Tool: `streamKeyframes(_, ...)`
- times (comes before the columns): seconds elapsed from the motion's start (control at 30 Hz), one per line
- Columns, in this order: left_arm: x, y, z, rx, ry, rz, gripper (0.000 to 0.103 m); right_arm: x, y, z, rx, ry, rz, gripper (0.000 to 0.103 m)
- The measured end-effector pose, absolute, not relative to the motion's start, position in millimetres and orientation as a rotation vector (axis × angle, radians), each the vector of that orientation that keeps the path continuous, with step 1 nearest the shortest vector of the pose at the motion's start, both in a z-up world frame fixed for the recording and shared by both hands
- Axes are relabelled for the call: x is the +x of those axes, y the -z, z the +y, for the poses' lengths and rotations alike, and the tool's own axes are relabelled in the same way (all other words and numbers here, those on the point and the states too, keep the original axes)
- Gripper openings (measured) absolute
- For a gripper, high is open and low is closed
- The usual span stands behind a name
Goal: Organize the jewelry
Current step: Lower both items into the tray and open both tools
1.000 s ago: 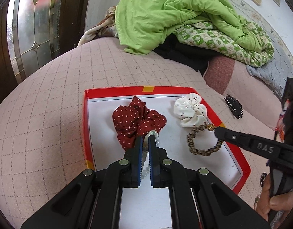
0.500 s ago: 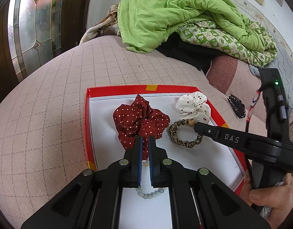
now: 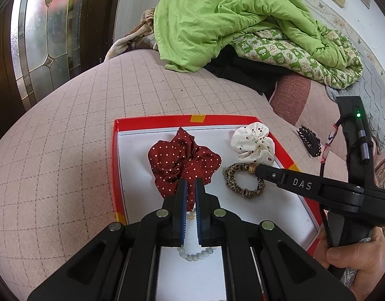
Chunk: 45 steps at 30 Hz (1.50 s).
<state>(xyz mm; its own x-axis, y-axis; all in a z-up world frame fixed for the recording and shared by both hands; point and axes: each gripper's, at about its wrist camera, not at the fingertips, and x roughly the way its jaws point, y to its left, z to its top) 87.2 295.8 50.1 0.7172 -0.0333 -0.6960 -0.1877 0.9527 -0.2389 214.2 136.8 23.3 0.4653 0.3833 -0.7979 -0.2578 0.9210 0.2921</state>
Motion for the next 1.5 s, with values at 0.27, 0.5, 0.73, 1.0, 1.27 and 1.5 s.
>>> streamKeyframes(0.27,88,-53,292,-0.301,-0.08,0.763,0.007,210,-37,132,0.138,-0.404,0.988,0.027)
streamKeyframes(0.5,87,-56,286,-0.281,-0.084,0.75,0.018,204,-45,126,0.143,-0.413,0.977,0.027)
streamKeyframes(0.73,88,-59,283,-0.27,-0.082,0.749,0.02,197,-49,122,0.14,-0.415,0.97,0.027)
streamKeyframes(1.0,86,-67,274,-0.239,-0.106,0.724,0.036,186,-50,107,0.158,-0.406,0.97,0.027)
streamKeyframes(1.27,81,-74,266,-0.206,-0.125,0.696,0.05,168,-55,87,0.195,-0.4,0.955,0.034)
streamKeyframes(1.5,75,-83,258,-0.173,-0.156,0.663,0.062,148,-65,71,0.22,-0.397,0.925,0.042)
